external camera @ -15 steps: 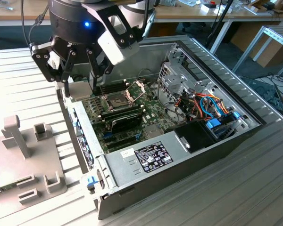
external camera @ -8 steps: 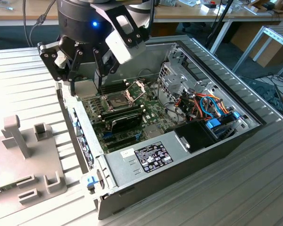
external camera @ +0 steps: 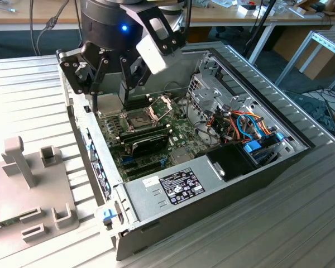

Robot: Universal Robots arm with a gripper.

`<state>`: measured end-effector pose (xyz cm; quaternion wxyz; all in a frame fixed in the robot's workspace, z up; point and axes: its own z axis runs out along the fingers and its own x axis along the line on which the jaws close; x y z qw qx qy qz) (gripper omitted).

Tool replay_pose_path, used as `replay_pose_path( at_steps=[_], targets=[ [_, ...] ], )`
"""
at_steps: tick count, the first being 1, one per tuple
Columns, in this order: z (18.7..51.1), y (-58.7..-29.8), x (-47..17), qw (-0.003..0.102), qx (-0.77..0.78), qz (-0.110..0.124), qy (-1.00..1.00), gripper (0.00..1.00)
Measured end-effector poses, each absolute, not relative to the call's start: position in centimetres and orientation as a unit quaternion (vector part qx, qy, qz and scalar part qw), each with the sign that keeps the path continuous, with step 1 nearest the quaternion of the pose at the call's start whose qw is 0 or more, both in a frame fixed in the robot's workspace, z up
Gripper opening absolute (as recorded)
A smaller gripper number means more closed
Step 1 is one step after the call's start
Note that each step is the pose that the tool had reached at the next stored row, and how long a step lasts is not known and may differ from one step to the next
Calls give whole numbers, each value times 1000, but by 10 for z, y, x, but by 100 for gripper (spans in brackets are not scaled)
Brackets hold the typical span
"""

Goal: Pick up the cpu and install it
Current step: 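Pick up the cpu and move it towards the insertion slot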

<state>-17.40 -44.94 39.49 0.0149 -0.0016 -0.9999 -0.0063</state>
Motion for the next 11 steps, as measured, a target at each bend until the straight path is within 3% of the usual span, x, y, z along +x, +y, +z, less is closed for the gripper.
replay_pose_path(
  at_steps=[11],
  targets=[
    [395,-449,-153,15,-2,-6,-1000,55]
  ],
)
